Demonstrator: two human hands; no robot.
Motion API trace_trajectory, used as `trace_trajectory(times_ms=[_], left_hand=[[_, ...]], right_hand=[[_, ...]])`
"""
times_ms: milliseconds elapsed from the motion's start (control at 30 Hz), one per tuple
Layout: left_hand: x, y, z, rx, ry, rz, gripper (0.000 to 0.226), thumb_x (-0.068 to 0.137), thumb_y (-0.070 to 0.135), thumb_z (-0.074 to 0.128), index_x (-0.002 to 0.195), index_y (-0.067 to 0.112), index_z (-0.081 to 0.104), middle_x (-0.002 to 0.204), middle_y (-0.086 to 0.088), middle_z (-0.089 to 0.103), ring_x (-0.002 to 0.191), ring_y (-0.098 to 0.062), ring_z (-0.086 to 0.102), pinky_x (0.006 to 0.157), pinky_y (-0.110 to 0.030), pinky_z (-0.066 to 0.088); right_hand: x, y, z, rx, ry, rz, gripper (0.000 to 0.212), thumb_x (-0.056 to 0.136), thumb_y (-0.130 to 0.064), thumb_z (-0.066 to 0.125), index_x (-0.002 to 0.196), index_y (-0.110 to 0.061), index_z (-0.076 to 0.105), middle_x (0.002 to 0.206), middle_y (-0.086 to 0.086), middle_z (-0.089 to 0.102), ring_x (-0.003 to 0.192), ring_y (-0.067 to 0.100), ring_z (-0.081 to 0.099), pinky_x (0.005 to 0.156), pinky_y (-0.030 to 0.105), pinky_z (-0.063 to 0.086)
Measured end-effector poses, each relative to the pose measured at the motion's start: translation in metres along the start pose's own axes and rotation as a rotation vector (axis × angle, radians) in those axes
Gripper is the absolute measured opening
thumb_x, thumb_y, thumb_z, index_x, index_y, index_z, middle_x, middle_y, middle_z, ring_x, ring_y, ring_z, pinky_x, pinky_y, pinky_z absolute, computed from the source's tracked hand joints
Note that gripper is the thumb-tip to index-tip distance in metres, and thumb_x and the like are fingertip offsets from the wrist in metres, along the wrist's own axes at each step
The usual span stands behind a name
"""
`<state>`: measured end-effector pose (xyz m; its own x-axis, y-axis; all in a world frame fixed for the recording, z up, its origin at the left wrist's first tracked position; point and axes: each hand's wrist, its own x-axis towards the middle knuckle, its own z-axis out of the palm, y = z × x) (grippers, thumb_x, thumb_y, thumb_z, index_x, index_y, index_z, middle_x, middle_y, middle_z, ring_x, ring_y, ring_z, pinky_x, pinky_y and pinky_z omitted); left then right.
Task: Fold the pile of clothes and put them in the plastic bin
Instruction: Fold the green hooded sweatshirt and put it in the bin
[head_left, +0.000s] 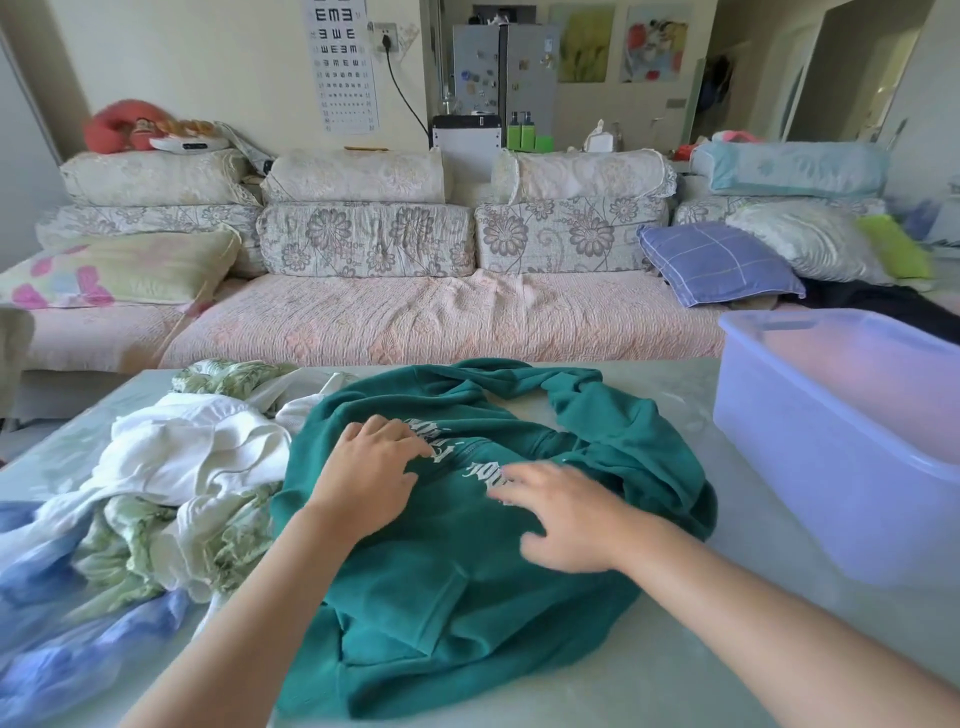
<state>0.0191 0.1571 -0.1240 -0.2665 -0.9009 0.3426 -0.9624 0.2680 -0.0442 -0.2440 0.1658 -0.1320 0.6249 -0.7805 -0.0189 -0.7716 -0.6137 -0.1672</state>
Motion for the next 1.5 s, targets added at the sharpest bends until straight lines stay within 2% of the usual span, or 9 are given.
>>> trace_trajectory(times_ms=[100, 300, 500, 667, 800, 900, 1133, 1267, 1500], left_hand=[[-0.025, -0.003, 0.005, -0.087, 0.219, -0.009, 0.033, 0.081, 0.016, 0.068, 0.109, 0.033, 0.067, 0.107, 0.010, 0.059, 0.102, -0.021, 0.053, 0.087, -0.038, 0.044], [-0.049, -0.024, -0.011, -0.294, 0.383, -0.161, 0.021, 0.084, 0.011, 0.067, 0.100, 0.023, 0.062, 0.091, 0.009, 0.055, 0.088, -0.016, 0.049, 0.077, -0.032, 0.041], [-0.065, -0.013, -0.004, -0.576, -0.025, -0.146, 0.030, 0.081, 0.060, 0.056, 0.100, 0.037, 0.058, 0.096, 0.019, 0.062, 0.091, -0.002, 0.059, 0.082, -0.030, 0.049], [-0.068, 0.007, 0.001, -0.500, -0.446, -0.087, 0.079, 0.067, 0.062, 0.076, 0.136, 0.048, 0.040, 0.127, 0.018, 0.048, 0.114, -0.007, 0.050, 0.101, -0.028, 0.042], [-0.055, 0.014, 0.009, -0.553, -0.218, -0.293, 0.058, 0.084, 0.043, 0.070, 0.133, 0.028, 0.041, 0.117, -0.003, 0.060, 0.098, -0.020, 0.058, 0.083, -0.031, 0.047], [-0.049, 0.013, 0.015, -0.623, 0.011, -0.417, 0.058, 0.083, 0.045, 0.072, 0.125, 0.020, 0.040, 0.120, 0.000, 0.054, 0.101, -0.020, 0.055, 0.085, -0.034, 0.046], [-0.040, 0.011, 0.015, -0.295, 0.193, -0.200, 0.040, 0.079, 0.032, 0.077, 0.106, 0.027, 0.048, 0.110, 0.006, 0.045, 0.098, -0.020, 0.053, 0.065, -0.032, 0.045], [-0.038, 0.022, 0.020, -0.315, 0.109, -0.012, 0.030, 0.078, 0.045, 0.072, 0.103, 0.033, 0.063, 0.110, 0.009, 0.046, 0.107, -0.016, 0.050, 0.085, -0.037, 0.050], [-0.047, 0.062, 0.025, -0.276, -0.313, 0.184, 0.116, 0.054, 0.081, 0.068, 0.151, 0.045, 0.015, 0.161, 0.011, 0.004, 0.149, -0.013, 0.001, 0.122, -0.041, 0.017]], right_hand=[[-0.004, -0.027, 0.018, 0.004, -0.192, -0.090, 0.094, 0.077, -0.052, 0.072, 0.153, -0.047, 0.017, 0.163, -0.004, 0.019, 0.148, 0.016, 0.020, 0.119, 0.037, 0.025], [0.009, 0.000, 0.019, -0.348, -0.047, -0.086, 0.051, 0.078, 0.007, 0.057, 0.112, -0.028, 0.073, 0.126, -0.005, 0.062, 0.116, 0.024, 0.058, 0.083, 0.030, 0.046], [0.000, 0.026, 0.000, -0.673, -0.027, 0.293, 0.031, 0.084, -0.002, 0.055, 0.104, -0.023, 0.066, 0.107, -0.001, 0.067, 0.109, 0.024, 0.057, 0.092, 0.035, 0.042], [-0.007, -0.013, 0.011, -0.261, 0.319, -0.032, 0.037, 0.075, -0.006, 0.047, 0.104, -0.025, 0.061, 0.104, -0.001, 0.053, 0.096, 0.026, 0.053, 0.076, 0.037, 0.045], [-0.018, -0.059, 0.027, 0.098, 0.218, -0.295, 0.006, 0.077, -0.030, 0.051, 0.075, -0.027, 0.047, 0.070, -0.010, 0.052, 0.065, 0.014, 0.048, 0.059, 0.029, 0.040], [-0.021, -0.053, 0.048, -0.139, -0.037, -0.236, 0.044, 0.075, -0.057, 0.058, 0.112, -0.033, 0.057, 0.109, -0.010, 0.058, 0.100, 0.013, 0.054, 0.089, 0.032, 0.046], [-0.020, -0.021, 0.038, -0.182, 0.037, -0.263, 0.022, 0.076, -0.011, 0.061, 0.094, -0.019, 0.069, 0.123, -0.001, 0.062, 0.116, 0.022, 0.054, 0.101, 0.038, 0.042], [-0.027, 0.002, 0.023, -0.015, 0.142, -0.257, 0.034, 0.064, 0.004, 0.045, 0.074, -0.028, 0.037, 0.107, 0.002, 0.066, 0.099, 0.028, 0.062, 0.081, 0.037, 0.051], [-0.068, 0.057, -0.016, -0.309, 0.063, 0.258, 0.041, 0.068, 0.005, 0.047, 0.087, -0.028, 0.062, 0.090, -0.005, 0.065, 0.082, 0.022, 0.057, 0.068, 0.031, 0.046]])
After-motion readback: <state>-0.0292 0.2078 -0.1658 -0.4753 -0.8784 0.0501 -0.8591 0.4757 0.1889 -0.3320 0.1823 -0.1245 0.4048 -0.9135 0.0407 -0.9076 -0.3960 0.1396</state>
